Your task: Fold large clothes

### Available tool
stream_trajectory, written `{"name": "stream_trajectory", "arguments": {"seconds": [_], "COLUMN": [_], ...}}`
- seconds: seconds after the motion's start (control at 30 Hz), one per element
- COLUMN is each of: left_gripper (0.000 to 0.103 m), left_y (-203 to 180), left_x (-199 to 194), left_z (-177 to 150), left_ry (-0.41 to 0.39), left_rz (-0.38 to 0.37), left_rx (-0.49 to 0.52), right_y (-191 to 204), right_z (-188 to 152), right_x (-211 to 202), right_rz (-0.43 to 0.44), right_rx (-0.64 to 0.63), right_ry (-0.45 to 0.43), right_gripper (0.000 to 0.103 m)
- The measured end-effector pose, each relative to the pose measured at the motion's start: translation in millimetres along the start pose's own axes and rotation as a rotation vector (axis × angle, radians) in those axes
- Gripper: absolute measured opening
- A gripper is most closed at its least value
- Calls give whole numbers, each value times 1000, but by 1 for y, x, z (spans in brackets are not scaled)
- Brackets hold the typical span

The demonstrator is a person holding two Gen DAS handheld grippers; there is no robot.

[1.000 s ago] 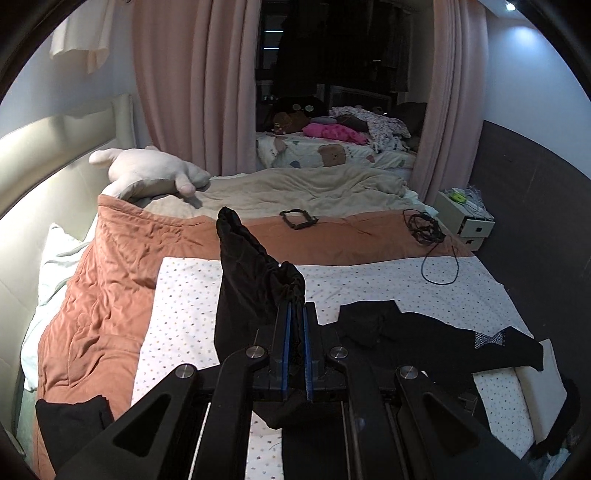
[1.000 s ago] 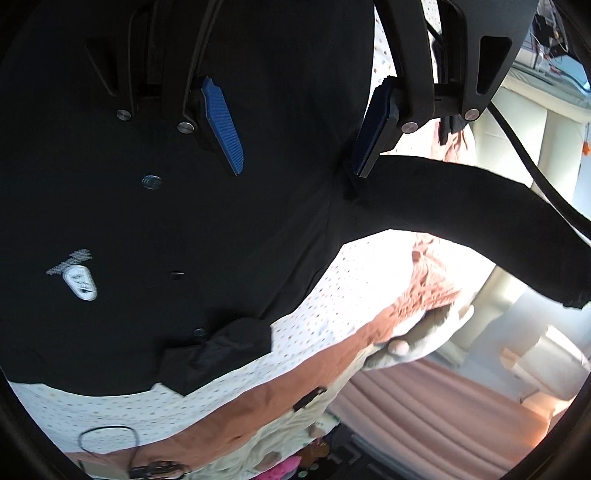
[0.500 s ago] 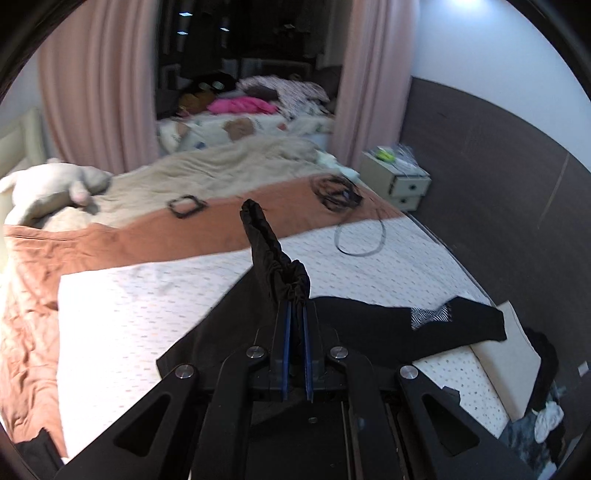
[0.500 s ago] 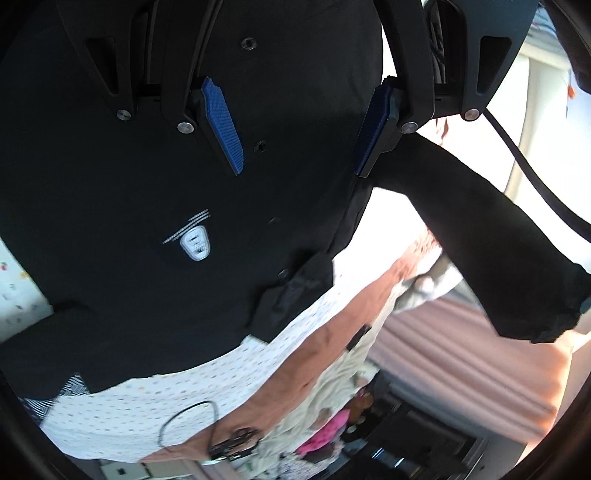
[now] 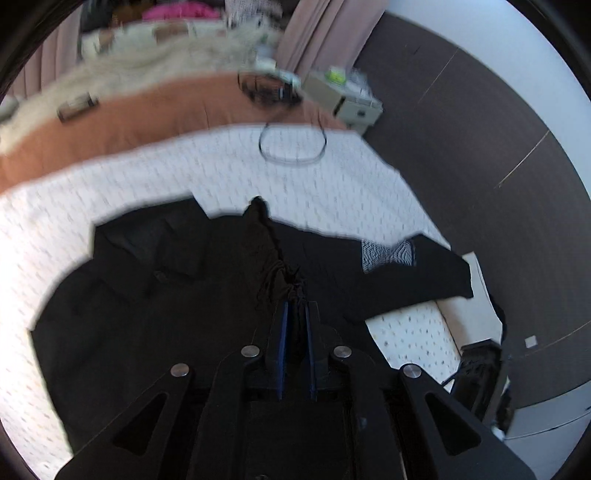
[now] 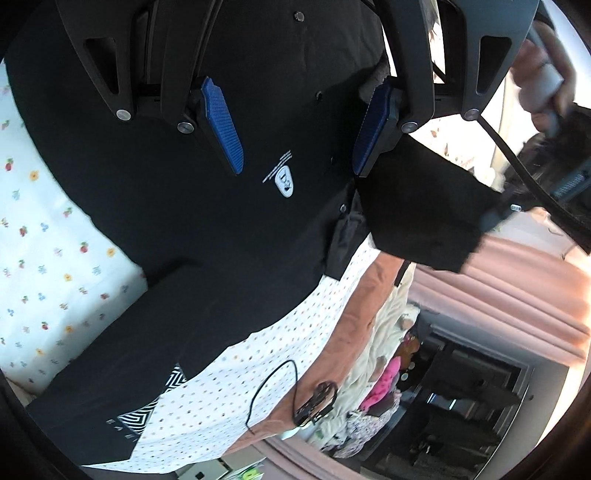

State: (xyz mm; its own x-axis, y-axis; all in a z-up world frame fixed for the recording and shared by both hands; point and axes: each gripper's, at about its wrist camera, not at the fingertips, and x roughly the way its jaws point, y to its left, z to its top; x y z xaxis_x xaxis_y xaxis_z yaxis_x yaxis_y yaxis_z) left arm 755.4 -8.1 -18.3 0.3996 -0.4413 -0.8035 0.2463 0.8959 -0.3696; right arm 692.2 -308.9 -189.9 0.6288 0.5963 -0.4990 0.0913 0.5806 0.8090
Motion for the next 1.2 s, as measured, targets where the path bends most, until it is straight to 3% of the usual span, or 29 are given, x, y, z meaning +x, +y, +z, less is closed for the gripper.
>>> {"name": "stream_trajectory", "arguments": {"seconds": [0.03, 0.07, 0.13, 0.17, 0.27, 0.43, 0.77, 0.93, 1.0, 1.2], "left_gripper": [13, 22, 68, 102, 103, 103, 102, 89, 78, 67], "left_y": [0, 0, 4, 6, 16, 54, 118, 139, 149, 178], "left_x": [7, 10, 11, 11, -3, -43, -108, -125, -126, -117], "left_z": [-3, -5, -12, -13, -23, -56, -129, -170, -188, -230], "left_ry": [8, 10, 11, 4, -35, -111, -238, -293, -308, -349], "left_rz": [9, 17, 1, -9, 3, 123, 264, 346, 356, 349], "left_rx": [-2, -3, -16, -21, -31, -78, -196, -266, -307, -440], "right_y": [0, -1, -3, -4, -3, -7, -14, -13, -13, -18], "right_z": [1, 1, 4, 5, 6, 9, 18, 21, 22, 19], "right_x": [-2, -3, -10, -13, -20, -30, -48, -44, -43, -28], "right_rz": [-2, -6, -12, -19, -30, -47, -51, -64, -70, -56], "right_rx": [1, 2, 4, 5, 1, 10, 12, -25, -33, -13], "right_ry": [0, -1, -4, -8, -12, -5, 0, 15, 20, 59], "right_gripper": [60, 60, 60, 60, 60, 60, 60, 60, 60, 60]}}
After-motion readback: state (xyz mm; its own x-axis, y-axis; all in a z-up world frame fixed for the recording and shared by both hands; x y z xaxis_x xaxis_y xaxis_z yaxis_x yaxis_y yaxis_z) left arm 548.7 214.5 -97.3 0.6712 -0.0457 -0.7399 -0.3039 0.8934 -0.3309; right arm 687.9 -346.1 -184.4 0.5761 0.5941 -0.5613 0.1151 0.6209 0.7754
